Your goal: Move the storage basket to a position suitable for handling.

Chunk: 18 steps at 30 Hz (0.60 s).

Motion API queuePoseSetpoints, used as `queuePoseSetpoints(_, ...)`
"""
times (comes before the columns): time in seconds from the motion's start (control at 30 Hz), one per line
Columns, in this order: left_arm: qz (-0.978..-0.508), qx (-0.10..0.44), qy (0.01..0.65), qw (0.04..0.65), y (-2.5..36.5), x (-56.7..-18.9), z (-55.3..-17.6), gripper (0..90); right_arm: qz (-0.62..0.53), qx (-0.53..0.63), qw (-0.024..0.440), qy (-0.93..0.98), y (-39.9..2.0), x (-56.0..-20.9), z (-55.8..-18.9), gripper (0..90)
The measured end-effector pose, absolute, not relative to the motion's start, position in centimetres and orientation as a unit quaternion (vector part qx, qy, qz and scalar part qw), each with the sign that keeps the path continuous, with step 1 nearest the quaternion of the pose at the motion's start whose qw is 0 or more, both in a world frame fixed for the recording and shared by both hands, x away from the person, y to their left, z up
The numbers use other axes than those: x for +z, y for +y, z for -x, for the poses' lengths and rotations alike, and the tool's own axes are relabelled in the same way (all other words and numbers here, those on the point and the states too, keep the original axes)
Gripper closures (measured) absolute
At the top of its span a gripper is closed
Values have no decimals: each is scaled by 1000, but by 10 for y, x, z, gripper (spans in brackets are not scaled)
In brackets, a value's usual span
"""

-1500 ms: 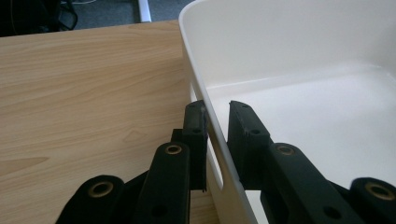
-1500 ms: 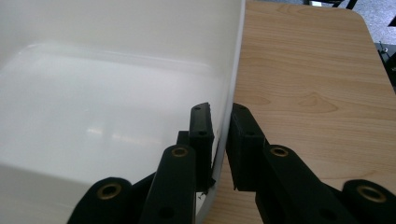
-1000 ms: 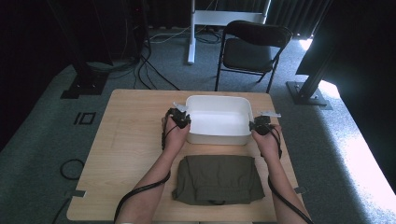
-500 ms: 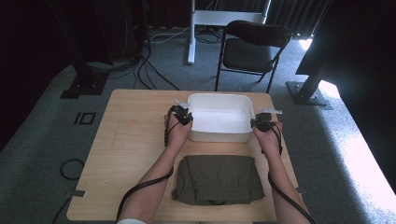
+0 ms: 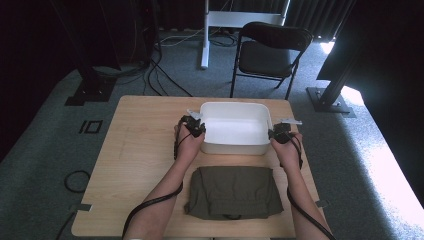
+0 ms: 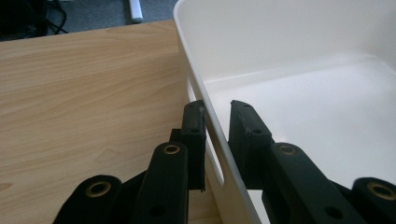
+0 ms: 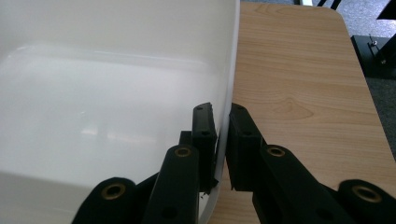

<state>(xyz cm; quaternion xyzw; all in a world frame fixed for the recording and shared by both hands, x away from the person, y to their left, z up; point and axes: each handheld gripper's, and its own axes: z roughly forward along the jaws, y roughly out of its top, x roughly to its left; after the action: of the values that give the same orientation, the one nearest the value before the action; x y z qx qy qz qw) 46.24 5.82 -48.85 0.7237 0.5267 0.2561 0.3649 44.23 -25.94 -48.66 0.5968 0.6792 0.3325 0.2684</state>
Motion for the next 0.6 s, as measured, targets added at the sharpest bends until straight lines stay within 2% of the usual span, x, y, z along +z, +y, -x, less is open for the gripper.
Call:
queuePoseSetpoints(0.33,-733,245,519,366,61,-488,-438,756,-600,338,258,678,-262,-487,-419,832)
queuePoseSetpoints(0.6,-743,241,513,357,61,-486,-440,743,-603,331,256,679,-261,-485,-419,828)
